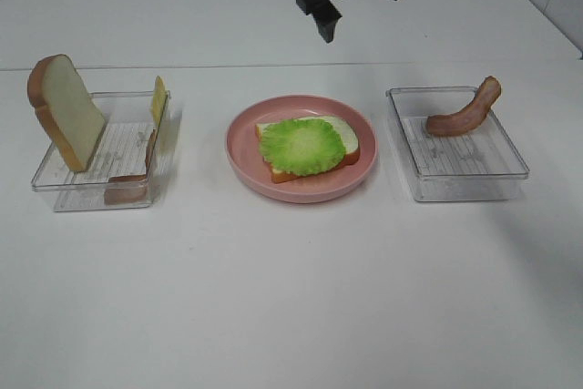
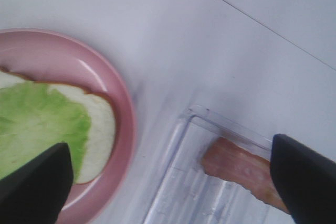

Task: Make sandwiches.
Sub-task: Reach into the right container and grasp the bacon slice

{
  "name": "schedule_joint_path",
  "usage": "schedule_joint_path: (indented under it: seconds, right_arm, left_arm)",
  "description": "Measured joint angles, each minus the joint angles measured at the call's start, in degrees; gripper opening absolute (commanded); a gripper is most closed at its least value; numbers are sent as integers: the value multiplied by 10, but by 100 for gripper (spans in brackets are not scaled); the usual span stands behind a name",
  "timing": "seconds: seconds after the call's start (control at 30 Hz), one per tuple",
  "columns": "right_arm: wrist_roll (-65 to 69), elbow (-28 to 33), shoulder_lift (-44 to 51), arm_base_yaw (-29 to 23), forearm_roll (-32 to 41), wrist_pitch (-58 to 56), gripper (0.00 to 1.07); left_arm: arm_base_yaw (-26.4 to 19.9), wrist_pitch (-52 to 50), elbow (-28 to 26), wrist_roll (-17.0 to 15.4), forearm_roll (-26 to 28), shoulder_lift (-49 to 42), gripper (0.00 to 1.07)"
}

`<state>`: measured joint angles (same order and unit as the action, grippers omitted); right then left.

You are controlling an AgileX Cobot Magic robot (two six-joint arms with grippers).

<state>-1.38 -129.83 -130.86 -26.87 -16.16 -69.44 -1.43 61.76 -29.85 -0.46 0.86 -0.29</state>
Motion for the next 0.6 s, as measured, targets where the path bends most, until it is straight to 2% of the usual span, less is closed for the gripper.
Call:
schedule_joint_path:
  seconds: [0.03, 0.1, 0.13, 0.23, 0.4, 0.6]
  right_arm:
    - [0, 0, 0, 25, 1, -2, 100]
    - [0, 0, 1, 39, 4, -2, 100]
    - [0, 0, 1, 70, 9, -2, 100]
    - [0, 0, 1, 97, 19, -2, 100]
    - [-1, 0, 1, 181, 64, -2, 100]
    - [-1, 0, 1, 232, 97, -3, 100]
  left_arm:
    - [0, 0, 0, 0, 0, 0, 98]
    - [0, 0, 0, 0, 0, 0, 98]
    - [0, 0, 0, 0, 0, 0, 98]
    - [0, 0, 0, 0, 0, 0, 98]
    - [0, 0, 0, 0, 0, 0, 98]
    - [0, 0, 0, 0, 0, 0, 98]
